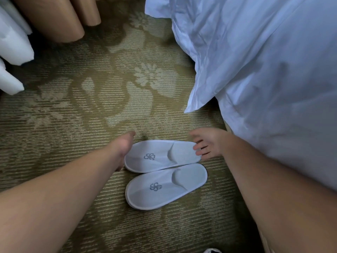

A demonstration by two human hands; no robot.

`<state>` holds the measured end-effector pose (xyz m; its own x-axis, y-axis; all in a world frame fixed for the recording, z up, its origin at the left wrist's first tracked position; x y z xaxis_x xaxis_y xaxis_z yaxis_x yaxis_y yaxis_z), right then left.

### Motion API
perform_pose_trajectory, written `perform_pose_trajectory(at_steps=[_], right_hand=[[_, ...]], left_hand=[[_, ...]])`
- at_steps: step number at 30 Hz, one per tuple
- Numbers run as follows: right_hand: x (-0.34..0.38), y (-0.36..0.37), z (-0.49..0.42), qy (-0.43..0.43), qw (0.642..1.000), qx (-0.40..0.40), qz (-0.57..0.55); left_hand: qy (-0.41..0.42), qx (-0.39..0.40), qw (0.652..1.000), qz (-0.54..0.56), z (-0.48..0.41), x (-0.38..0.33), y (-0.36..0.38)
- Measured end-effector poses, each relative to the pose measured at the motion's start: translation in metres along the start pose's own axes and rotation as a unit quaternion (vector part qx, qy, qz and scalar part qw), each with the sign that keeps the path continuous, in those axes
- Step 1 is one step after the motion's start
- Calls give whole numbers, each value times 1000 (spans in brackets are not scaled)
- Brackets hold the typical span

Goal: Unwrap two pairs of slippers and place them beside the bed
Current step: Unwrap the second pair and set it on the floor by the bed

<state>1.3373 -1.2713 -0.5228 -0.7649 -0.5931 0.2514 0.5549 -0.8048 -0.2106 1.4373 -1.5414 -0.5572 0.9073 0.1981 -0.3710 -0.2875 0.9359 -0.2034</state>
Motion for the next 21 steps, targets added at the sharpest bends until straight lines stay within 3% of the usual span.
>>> perform_pose_trajectory(at_steps=[4,10,21], right_hand=[[-6,-18,-5,46,995,20,-83],[-16,-12,-12,89,995,0,-38],[11,-32,-12,71,997,-18,-30]], left_hand=[[-7,-5,1000,4,-8,5,1],[20,-20,1000,9,-15,4,7],[94,-16,995,-15,-15,-26,20]])
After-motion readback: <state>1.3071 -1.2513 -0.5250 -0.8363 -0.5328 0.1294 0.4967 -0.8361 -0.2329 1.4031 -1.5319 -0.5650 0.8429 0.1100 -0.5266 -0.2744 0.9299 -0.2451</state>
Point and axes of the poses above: each hand's wrist, its own z-axis away from the middle knuckle, its own y-axis out of the palm, x = y × z, the point moved 6 cm from there along -z, towards the middle knuckle
